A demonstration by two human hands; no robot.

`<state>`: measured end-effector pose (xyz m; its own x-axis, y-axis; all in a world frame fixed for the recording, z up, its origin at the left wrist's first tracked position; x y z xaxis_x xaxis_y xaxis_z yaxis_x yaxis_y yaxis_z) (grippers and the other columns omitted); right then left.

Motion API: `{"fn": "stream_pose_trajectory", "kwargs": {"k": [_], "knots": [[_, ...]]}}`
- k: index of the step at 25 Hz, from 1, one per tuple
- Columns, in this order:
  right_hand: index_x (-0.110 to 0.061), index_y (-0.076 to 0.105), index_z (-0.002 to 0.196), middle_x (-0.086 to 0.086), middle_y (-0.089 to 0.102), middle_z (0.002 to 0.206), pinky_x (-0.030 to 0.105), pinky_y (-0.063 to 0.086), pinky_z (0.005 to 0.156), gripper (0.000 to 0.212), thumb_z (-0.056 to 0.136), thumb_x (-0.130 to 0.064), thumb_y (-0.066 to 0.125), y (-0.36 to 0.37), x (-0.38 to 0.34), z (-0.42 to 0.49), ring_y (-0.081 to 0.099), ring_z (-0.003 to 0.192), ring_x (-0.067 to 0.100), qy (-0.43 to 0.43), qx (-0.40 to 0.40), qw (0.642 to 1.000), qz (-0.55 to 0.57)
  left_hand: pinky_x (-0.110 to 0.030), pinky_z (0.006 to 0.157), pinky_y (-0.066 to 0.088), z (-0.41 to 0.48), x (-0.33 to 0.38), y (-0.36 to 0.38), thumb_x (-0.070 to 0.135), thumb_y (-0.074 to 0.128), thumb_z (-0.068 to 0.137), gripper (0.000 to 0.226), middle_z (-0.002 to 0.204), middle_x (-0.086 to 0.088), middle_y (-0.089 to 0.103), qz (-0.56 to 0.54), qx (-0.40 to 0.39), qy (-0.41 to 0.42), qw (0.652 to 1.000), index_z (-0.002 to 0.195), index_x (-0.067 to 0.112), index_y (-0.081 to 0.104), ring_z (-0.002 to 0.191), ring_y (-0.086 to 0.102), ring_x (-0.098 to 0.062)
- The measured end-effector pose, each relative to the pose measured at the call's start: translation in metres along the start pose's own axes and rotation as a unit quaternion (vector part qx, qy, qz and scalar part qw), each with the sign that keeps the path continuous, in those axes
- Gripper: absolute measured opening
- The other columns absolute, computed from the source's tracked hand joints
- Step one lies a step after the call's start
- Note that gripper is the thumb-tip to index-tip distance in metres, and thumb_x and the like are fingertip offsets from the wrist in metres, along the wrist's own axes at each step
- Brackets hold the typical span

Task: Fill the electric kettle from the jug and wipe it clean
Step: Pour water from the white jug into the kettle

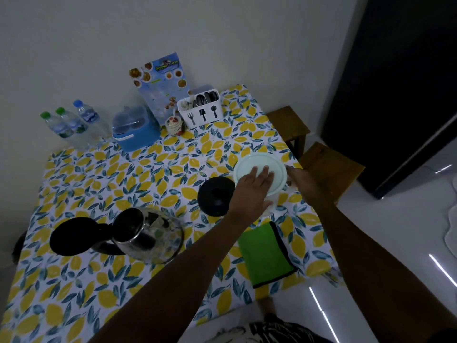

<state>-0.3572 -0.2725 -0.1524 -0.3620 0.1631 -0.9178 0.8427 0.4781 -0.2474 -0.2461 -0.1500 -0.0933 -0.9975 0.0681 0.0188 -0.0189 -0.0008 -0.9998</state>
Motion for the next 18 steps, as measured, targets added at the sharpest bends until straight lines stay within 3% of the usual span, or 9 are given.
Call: {"fn": "stream_pose_trajectory", "kwargs": {"k": [2, 5, 8, 11, 18], "knots": [[-0.007, 0.069, 0.108, 0.022, 0.069, 0.110, 0.049, 0.051, 0.093, 0.025, 0.100, -0.023, 0.051, -0.006, -0.011, -0.013, 0.064, 0.105, 0.035, -0.051, 0.034, 0.998, -0.027, -0.050, 0.112, 0.035, -0.002, 0.000, -0.006, 0.041, 0.065, 0.086, 0.076, 0.157, -0.011, 0.032, -0.037, 0.011, 0.012, 0.999, 0.147, 0.010, 0.033, 0.145, 0.029, -0.035], [-0.014, 0.066, 0.120, 0.009, 0.066, 0.127, 0.033, 0.045, 0.102, 0.028, 0.099, -0.028, 0.053, -0.011, -0.030, -0.041, 0.057, 0.123, 0.021, -0.131, 0.115, 0.984, -0.043, -0.049, 0.115, 0.032, -0.020, -0.010, -0.021, 0.039, 0.062, 0.090, 0.064, 0.152, -0.011, 0.042, -0.112, 0.059, 0.006, 0.992, 0.142, 0.008, 0.043, 0.143, 0.034, -0.033], [-0.010, 0.055, 0.137, 0.009, 0.056, 0.143, 0.033, 0.032, 0.113, 0.049, 0.092, -0.027, 0.065, 0.015, -0.054, -0.086, 0.040, 0.139, 0.016, -0.290, 0.154, 0.925, -0.193, -0.046, 0.114, 0.033, -0.054, -0.031, -0.034, 0.038, 0.063, 0.090, 0.058, 0.146, -0.011, 0.050, -0.140, 0.125, -0.030, 0.982, 0.137, 0.007, 0.050, 0.139, 0.041, -0.032], [-0.006, 0.044, 0.144, 0.011, 0.046, 0.151, 0.049, 0.024, 0.118, 0.068, 0.086, -0.030, 0.071, 0.063, -0.064, -0.126, 0.030, 0.147, 0.026, -0.357, 0.126, 0.886, -0.267, -0.045, 0.112, 0.037, -0.103, -0.060, -0.043, 0.028, 0.064, 0.090, 0.049, 0.140, -0.012, 0.057, -0.145, 0.177, -0.065, 0.971, 0.133, 0.005, 0.055, 0.134, 0.047, -0.032], [-0.015, 0.020, 0.156, -0.006, 0.017, 0.162, 0.041, 0.012, 0.123, 0.090, 0.087, -0.052, 0.063, 0.217, -0.064, -0.181, 0.009, 0.151, 0.012, -0.381, -0.044, 0.870, -0.310, -0.041, 0.115, 0.034, -0.246, -0.150, -0.047, 0.024, 0.052, 0.099, 0.039, 0.142, -0.007, 0.054, -0.140, 0.206, -0.216, 0.944, 0.137, 0.014, 0.052, 0.136, 0.044, -0.026]]}}
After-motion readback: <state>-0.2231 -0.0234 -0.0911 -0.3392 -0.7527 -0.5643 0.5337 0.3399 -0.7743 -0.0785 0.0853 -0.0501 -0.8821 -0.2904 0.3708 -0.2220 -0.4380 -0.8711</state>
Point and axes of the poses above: each hand's wrist, its own z-axis towards the middle knuckle, its own y-axis out of the palm, x = y × z, the point moved 7 cm from there along z, towards the middle knuckle
